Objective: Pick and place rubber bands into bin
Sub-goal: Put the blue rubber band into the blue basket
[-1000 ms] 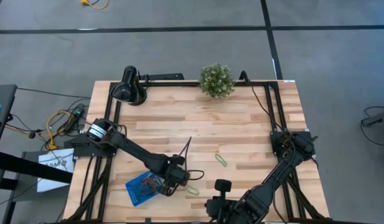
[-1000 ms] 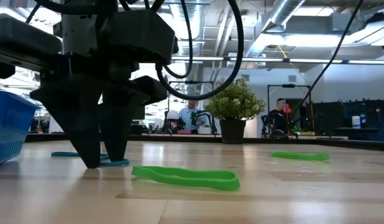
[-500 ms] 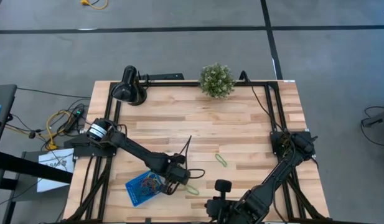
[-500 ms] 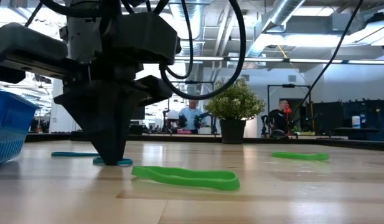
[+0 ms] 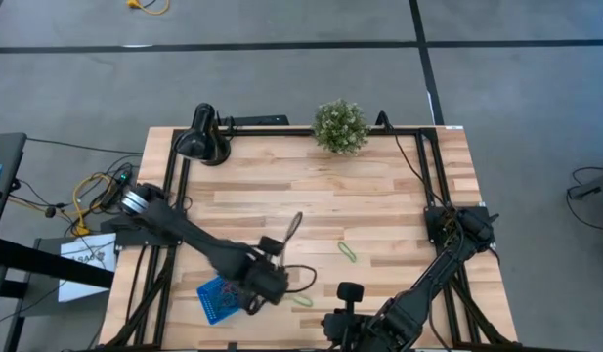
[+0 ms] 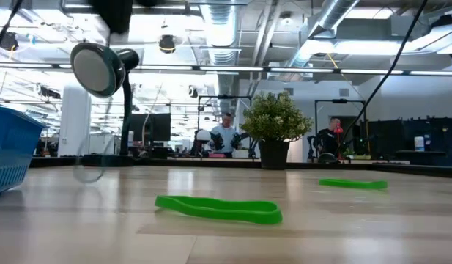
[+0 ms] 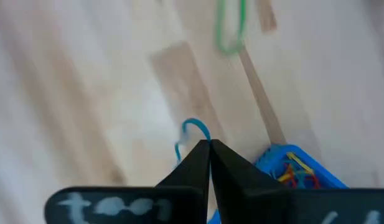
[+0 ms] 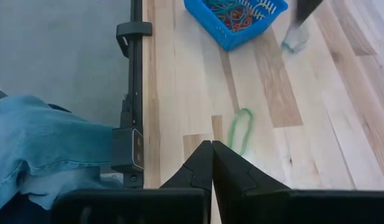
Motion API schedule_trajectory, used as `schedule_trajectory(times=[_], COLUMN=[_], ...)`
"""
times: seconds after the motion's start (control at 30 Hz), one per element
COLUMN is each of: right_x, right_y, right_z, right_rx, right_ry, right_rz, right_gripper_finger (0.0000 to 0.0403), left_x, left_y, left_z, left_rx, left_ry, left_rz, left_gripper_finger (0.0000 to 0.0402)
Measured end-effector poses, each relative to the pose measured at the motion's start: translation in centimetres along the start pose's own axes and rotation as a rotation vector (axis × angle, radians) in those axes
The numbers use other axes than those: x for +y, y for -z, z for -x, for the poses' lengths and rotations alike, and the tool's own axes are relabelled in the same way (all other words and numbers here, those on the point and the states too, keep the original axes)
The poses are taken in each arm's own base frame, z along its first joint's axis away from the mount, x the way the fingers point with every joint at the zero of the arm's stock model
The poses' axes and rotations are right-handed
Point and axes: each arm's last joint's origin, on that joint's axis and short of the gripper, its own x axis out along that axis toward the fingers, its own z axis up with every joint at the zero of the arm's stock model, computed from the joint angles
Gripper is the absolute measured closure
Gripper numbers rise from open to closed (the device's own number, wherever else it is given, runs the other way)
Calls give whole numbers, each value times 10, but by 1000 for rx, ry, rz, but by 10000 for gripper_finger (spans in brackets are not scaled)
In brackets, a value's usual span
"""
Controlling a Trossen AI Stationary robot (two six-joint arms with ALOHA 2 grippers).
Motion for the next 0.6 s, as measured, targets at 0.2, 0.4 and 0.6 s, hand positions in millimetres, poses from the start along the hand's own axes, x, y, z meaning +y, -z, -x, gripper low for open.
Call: schedule_trajectory(times=[0.2,0.4,0.6], right_x=[0,0,0], right_y=[0,0,0], right_z=[0,0,0], right_rx=[0,-1,0], right_ry=[-1,-1,-1], right_rz=[1,0,0], right_gripper_finger=[403,403,403], left_x=[-10,-28,-58], left_y=[25,70,101], left_z=[107,166,170], left_rx=[-157,-306,-337], left_ry=[-95,-65,-84], left_rz=[155,295,314], left_gripper_finger=[401,401,401])
